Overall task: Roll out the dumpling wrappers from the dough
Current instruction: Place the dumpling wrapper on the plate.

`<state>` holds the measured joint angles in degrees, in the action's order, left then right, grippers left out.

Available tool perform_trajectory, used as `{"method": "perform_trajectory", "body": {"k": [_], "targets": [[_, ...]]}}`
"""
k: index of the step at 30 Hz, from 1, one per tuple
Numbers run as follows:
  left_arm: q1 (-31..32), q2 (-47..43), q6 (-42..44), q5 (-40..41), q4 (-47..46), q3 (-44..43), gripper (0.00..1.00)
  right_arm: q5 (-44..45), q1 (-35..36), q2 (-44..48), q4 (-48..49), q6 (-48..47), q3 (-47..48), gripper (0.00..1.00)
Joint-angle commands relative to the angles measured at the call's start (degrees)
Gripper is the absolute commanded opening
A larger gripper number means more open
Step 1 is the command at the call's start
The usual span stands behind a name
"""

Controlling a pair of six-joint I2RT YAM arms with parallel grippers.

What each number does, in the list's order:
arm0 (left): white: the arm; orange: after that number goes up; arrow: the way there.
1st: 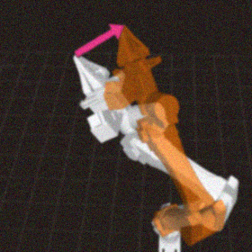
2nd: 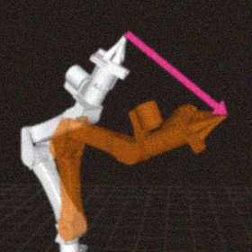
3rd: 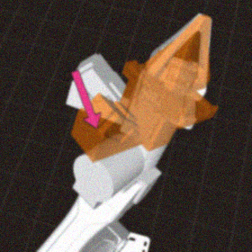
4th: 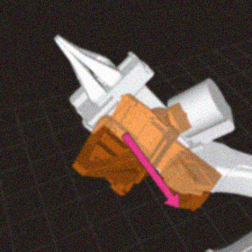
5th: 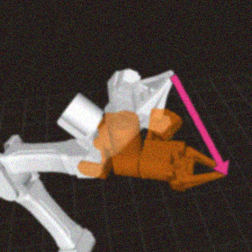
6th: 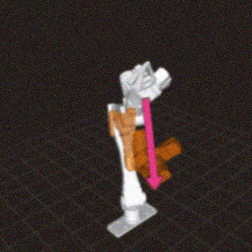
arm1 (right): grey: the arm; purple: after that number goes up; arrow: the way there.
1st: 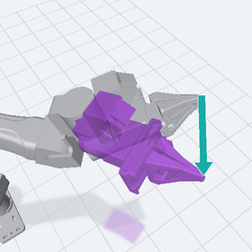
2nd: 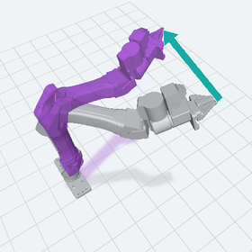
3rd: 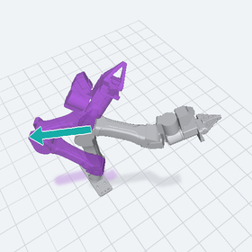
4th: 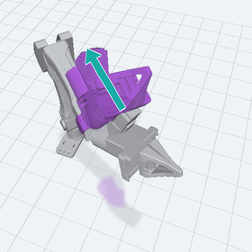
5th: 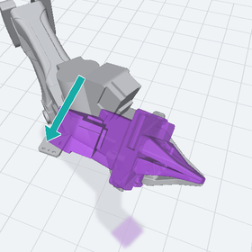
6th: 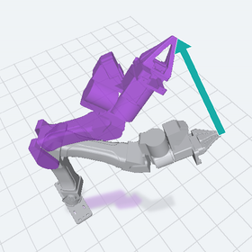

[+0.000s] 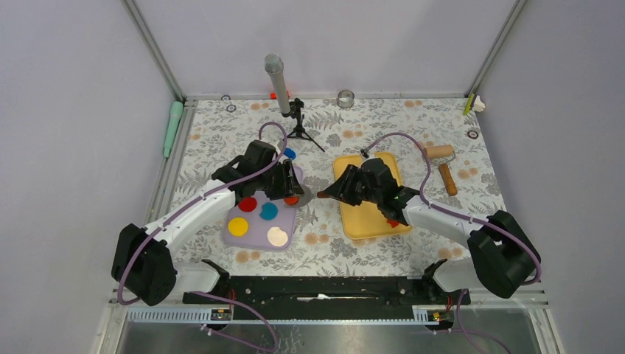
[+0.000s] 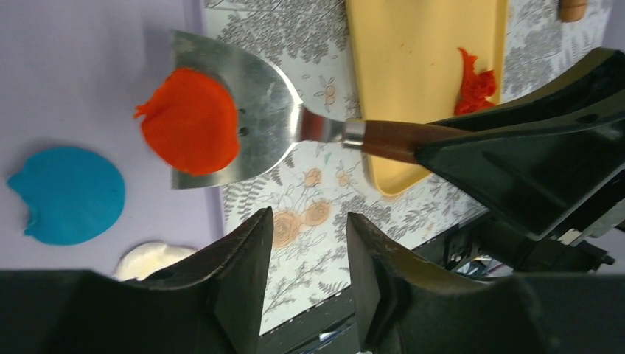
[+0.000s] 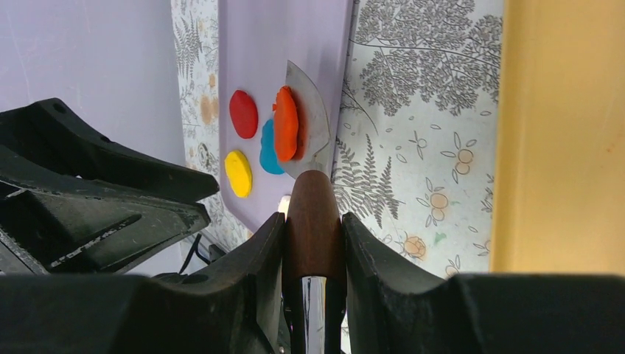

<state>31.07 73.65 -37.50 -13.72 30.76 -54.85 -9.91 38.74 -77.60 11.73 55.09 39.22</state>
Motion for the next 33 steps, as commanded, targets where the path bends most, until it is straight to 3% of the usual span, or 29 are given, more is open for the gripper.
{"method": "perform_trajectory", "body": {"k": [1, 11, 20, 33], "targets": [[-0.22, 0.47, -3.58, -2.66, -11.75, 1.42, 0.44, 1.52, 1.37, -0.98, 6.92, 1.15, 3.76, 0.00], [-1.26, 10.53, -3.27, -2.91, -14.37, 0.02, 0.44, 2.27, 1.99, -1.32, 6.00, 0.39, 4.77, 0.00], [-1.71, 13.88, -2.54, -5.16, -15.53, 0.50, 0.45, 2.44, 1.99, -0.80, 5.24, 0.04, 4.72, 0.00], [-1.80, 12.52, -0.87, 4.12, -12.22, 1.14, 0.45, 3.47, 2.01, 0.24, 4.52, 0.11, 4.04, 0.00]]}}
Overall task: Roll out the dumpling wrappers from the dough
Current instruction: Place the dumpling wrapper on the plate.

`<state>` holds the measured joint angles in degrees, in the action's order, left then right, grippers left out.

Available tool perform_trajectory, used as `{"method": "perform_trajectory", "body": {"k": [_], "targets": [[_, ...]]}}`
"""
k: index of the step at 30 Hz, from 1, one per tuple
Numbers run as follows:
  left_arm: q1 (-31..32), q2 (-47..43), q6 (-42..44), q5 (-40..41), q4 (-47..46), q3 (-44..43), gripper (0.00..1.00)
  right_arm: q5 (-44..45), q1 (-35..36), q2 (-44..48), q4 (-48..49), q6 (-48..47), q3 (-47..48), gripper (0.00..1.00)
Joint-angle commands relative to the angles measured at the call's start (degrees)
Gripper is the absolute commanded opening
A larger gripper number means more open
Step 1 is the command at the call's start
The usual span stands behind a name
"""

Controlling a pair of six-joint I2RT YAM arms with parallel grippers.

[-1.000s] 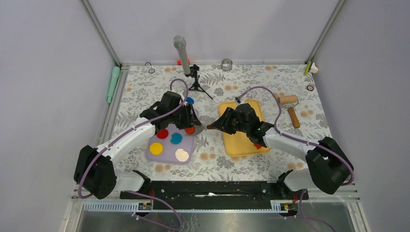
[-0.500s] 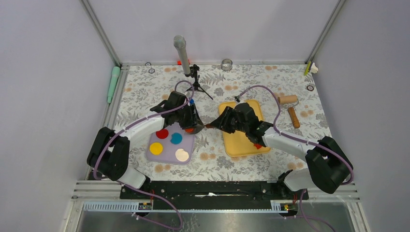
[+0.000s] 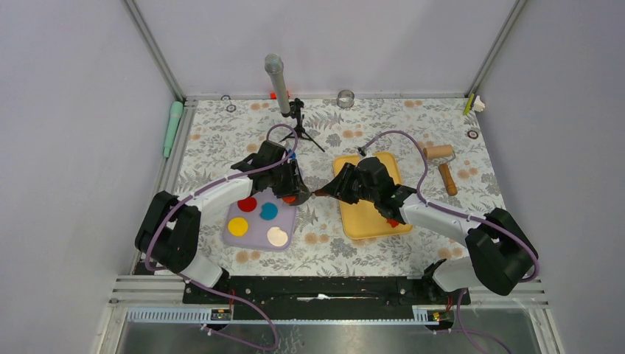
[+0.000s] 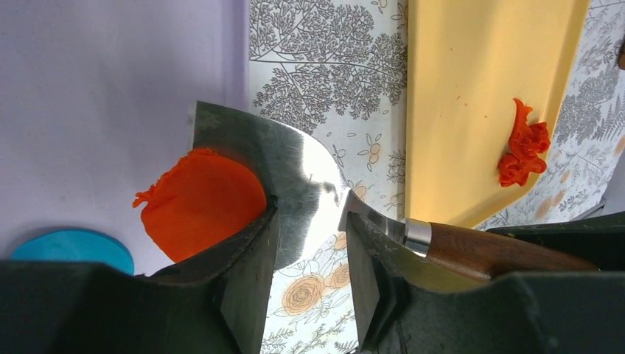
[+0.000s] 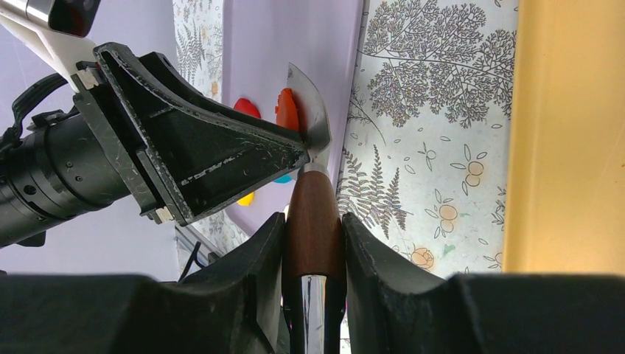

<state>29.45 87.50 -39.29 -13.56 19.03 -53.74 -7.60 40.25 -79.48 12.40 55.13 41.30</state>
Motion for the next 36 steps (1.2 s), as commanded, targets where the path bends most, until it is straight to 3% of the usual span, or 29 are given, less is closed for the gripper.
{"method": "perform_trajectory", "body": {"k": [1, 21, 36], "targets": [[-0.18, -1.32, 1.03, 4.34, -0.49, -0.01, 0.45, 1.18, 0.49, 2.20, 3.81, 0.12, 1.89, 0.00], [-0.89, -1.19, 2.26, 5.72, 1.54, -0.93, 0.45, 2.38, 0.51, 2.16, 2.28, -0.08, 0.51, 0.00], [-0.89, -1.01, 2.43, 4.23, 1.66, -0.07, 0.45, 5.96, 0.51, 5.50, -6.75, -4.12, 1.45, 0.00]]}}
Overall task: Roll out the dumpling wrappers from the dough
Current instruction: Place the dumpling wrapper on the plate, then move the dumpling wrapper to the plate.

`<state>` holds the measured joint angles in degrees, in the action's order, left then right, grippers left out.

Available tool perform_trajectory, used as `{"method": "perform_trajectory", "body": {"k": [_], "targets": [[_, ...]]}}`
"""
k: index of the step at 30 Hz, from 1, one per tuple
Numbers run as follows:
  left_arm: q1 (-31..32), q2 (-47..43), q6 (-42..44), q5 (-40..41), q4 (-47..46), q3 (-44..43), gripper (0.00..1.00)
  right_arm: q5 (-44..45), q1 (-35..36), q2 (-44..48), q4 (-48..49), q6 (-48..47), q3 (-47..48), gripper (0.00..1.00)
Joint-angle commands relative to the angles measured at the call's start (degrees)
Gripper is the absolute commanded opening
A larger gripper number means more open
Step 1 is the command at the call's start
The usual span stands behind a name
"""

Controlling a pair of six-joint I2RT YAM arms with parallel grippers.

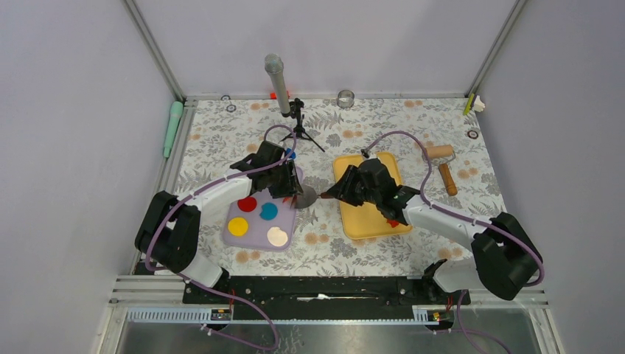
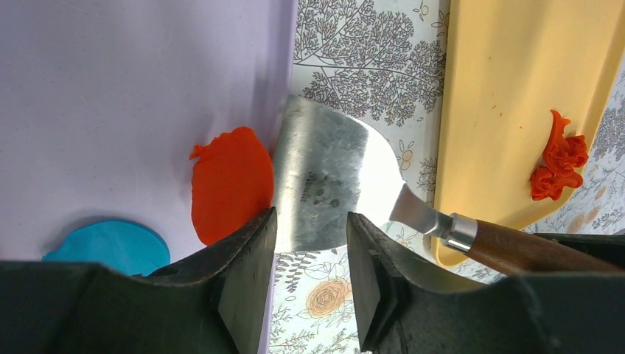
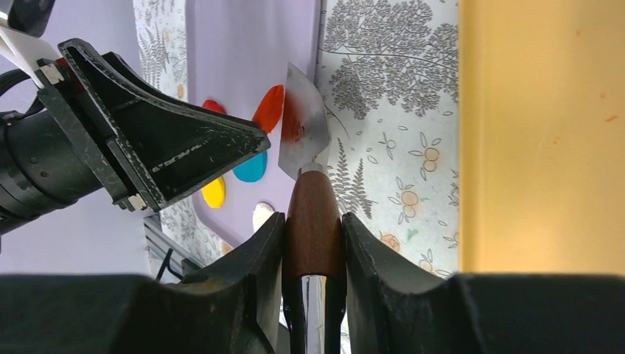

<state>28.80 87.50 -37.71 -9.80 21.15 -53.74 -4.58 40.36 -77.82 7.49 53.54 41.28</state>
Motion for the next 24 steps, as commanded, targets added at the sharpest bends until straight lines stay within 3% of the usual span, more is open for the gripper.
{"method": "perform_trajectory", "body": {"k": [1, 7, 16, 24], "targets": [[-0.27, -1.00, 0.88, 0.43, -0.41, 0.01, 0.45, 3.31, 0.35, 4.49, -2.86, -3.01, 1.52, 0.00], [-0.25, -2.27, 0.39, -1.54, -0.14, -0.46, 0.46, 5.34, 0.38, 9.81, -8.28, -4.50, 1.19, 0.00], [0.02, -6.39, -1.16, -11.17, 4.77, 2.79, 0.47, 14.24, 0.27, 17.43, -20.34, -9.54, 5.35, 0.00], [0.03, -9.73, 0.22, -7.60, 7.70, 2.84, 0.49, 15.20, -0.48, 16.86, -21.77, -11.74, 7.19, 0.00]]}}
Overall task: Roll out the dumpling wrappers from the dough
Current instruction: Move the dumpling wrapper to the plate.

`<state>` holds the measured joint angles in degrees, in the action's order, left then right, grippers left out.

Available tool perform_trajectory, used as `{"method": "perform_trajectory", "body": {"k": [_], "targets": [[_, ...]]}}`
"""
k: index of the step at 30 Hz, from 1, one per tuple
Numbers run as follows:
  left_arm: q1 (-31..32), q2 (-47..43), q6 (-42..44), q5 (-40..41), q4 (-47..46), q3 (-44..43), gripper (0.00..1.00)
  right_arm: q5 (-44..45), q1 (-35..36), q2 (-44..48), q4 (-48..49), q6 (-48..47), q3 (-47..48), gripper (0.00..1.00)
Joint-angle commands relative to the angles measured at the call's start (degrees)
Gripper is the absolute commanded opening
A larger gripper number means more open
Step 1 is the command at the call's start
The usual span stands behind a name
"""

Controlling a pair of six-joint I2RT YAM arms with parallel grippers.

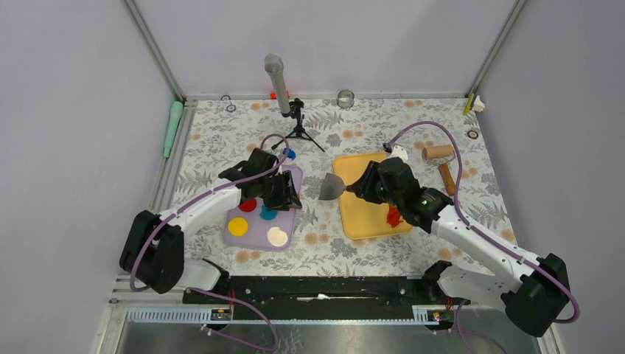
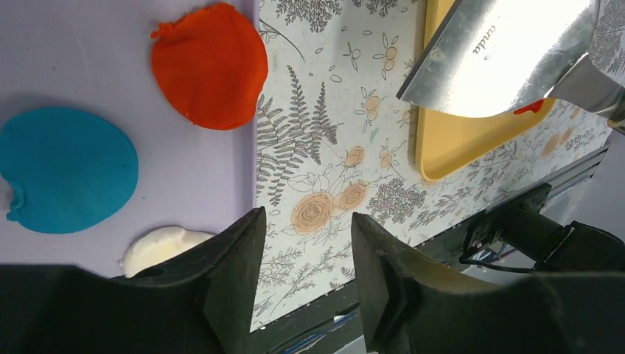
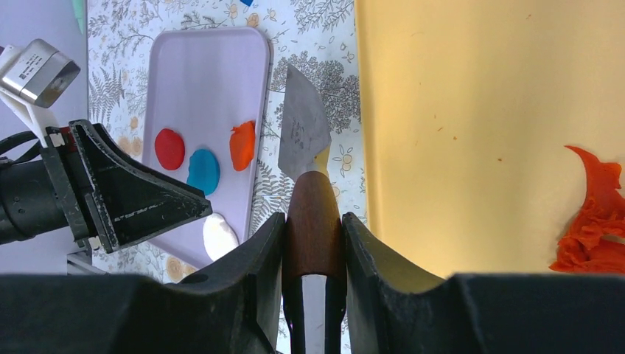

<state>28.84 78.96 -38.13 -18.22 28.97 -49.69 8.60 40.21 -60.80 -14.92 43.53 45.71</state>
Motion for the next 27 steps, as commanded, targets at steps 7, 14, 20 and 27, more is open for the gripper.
{"method": "perform_trajectory", "body": {"k": [7, 14, 20, 27], "targets": [[0.16, 4.25, -0.09, -0.42, -7.70, -3.24, 0.47, 1.85, -0.34, -0.62, 1.57, -0.85, 2.19, 0.00], [0.33, 9.69, -1.93, 1.80, -13.37, -7.50, 0.47, 3.23, -0.53, 0.30, 0.79, -0.83, 1.71, 0.00], [0.25, 15.17, -3.87, 7.12, -14.30, -11.44, 0.46, 2.62, -0.53, 0.31, 0.94, -0.48, 1.86, 0.00], [-0.25, 19.26, -3.66, 8.90, -14.61, -13.05, 0.46, 2.81, -0.49, 0.61, 0.54, -0.58, 1.76, 0.00]]}}
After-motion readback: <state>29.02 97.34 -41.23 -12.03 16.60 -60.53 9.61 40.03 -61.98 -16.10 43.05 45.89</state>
